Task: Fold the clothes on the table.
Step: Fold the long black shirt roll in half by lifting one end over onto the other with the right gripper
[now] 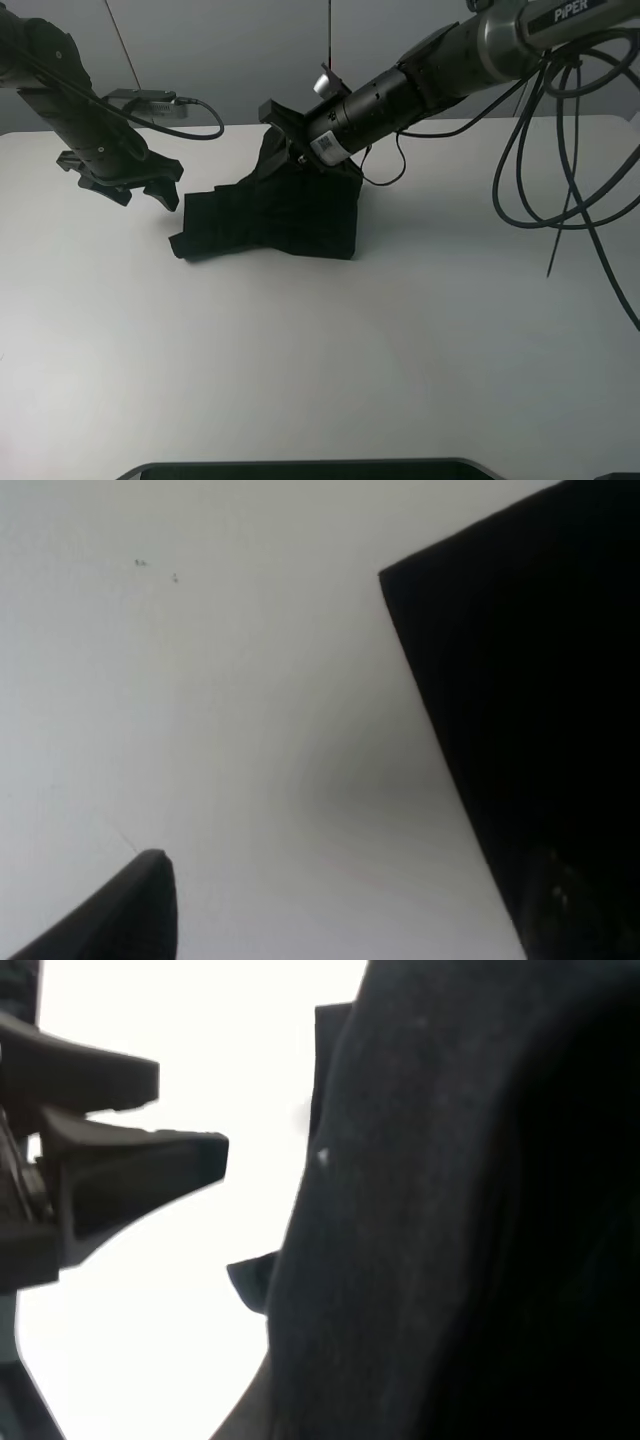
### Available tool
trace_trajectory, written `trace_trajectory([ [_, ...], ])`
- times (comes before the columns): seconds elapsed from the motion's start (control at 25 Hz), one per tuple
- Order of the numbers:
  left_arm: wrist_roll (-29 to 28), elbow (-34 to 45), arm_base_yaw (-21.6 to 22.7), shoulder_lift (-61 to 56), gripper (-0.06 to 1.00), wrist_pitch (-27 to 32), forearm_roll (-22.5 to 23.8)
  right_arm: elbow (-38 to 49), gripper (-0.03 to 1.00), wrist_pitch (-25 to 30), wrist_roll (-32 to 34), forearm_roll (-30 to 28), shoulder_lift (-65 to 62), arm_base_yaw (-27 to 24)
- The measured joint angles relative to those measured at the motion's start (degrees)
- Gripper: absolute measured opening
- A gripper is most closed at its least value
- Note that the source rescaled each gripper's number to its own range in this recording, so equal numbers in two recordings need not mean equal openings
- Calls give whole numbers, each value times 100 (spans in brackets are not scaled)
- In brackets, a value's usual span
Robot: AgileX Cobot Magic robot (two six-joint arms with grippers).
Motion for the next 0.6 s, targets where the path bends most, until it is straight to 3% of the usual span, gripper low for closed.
trace_trajectory([
  [0.32,0,0,0,0,94,-34,0,0,13,-608,-620,268,91,355],
  [0.4,0,0,0,0,94,-34,-10,0,19,-641,-769,324,95,391],
  [0.44,0,0,0,0,94,-43,-10,0,30,-618,-919,430,95,391],
  [0.6,0,0,0,0,94,-75,-31,0,90,-320,-1662,917,95,391],
])
